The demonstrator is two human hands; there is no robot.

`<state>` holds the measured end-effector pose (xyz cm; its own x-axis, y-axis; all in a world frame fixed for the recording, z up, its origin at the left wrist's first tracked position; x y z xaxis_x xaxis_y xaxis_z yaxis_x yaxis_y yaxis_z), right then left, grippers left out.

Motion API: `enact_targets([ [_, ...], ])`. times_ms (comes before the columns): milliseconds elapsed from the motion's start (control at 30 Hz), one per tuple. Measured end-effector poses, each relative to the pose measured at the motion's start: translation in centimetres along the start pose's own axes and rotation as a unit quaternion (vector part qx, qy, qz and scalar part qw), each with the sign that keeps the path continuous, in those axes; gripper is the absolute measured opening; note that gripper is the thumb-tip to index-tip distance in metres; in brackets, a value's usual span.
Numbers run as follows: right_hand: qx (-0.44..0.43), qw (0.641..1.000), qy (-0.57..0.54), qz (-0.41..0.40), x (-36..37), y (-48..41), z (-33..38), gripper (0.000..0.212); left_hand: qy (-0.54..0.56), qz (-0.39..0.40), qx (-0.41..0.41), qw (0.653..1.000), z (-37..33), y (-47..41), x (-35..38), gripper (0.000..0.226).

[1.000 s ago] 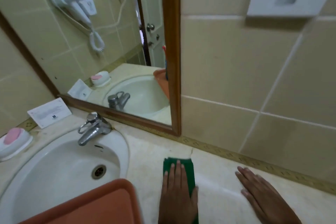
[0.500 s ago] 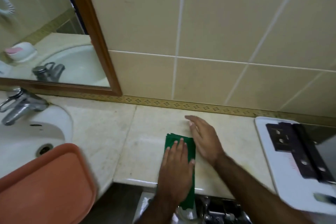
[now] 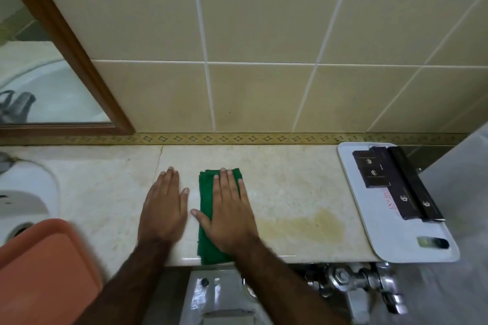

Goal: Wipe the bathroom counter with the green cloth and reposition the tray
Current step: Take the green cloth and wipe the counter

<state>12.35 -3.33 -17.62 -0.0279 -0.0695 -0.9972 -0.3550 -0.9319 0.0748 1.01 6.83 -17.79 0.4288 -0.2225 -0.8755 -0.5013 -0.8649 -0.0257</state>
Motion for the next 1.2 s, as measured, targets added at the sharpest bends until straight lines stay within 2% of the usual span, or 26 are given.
enact_targets([
  [100, 0.021, 1.0, -0.007, 0.002, 0.0, -0.7, -2.5, 0.099, 0.013, 0.003, -0.002, 1.0, -0.1, 0.0, -0.3, 0.061],
  [300, 0.162, 0.987, 0.006, 0.0, 1.0, 6.2, -11.5, 0.094, 0.02, 0.004, 0.008, 1.0, -0.5, 0.1, -0.7, 0.059],
  [433, 0.273, 0.962, 0.026, -0.007, 1.1, 11.7, -15.8, 0.093, 0.011, 0.008, 0.01, 1.0, -0.5, 0.0, -0.5, 0.059],
  [600, 0.345, 0.939, 0.007, -0.009, 0.0, 7.6, -17.4, 0.089, 0.004, 0.005, 0.007, 1.0, -0.5, 0.0, -0.5, 0.06],
  [667, 0.327, 0.945, 0.006, 0.005, -0.2, 4.8, -16.6, 0.091, 0.006, 0.002, 0.007, 1.0, -0.4, -0.1, -0.4, 0.059],
  [800, 0.147, 0.989, 0.01, 0.0, 0.3, 2.9, -9.9, 0.092, 0.005, 0.001, 0.001, 1.0, -0.3, 0.0, -0.3, 0.059],
  [867, 0.113, 0.993, 0.013, 0.0, 1.1, 5.5, -8.4, 0.091, 0.006, 0.002, 0.0, 1.0, -0.2, 0.1, -0.3, 0.06],
  [933, 0.181, 0.983, 0.013, 0.0, 1.9, 9.6, -10.4, 0.089, 0.007, 0.006, 0.001, 1.0, -0.3, 0.0, -0.3, 0.06],
  [1033, 0.322, 0.946, 0.034, 0.002, 1.8, 14.6, -15.5, 0.089, 0.002, 0.009, 0.004, 1.0, -0.5, 0.0, -0.2, 0.06],
  [1200, 0.399, 0.917, 0.011, 0.006, 0.6, 12.1, -18.3, 0.086, 0.004, 0.009, -0.001, 1.0, -0.5, 0.0, -0.3, 0.06],
])
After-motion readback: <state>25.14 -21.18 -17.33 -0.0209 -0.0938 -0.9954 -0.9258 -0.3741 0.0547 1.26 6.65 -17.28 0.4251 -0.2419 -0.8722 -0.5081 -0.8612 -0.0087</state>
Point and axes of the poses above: each hand's wrist, its own y-axis away from the middle knuckle, its own x-axis out of the palm, z = x × y, the point moved 9 cm from there along -y, towards the middle knuckle, and after that the axes turned 14 degrees about y, right-handed, at the moved point
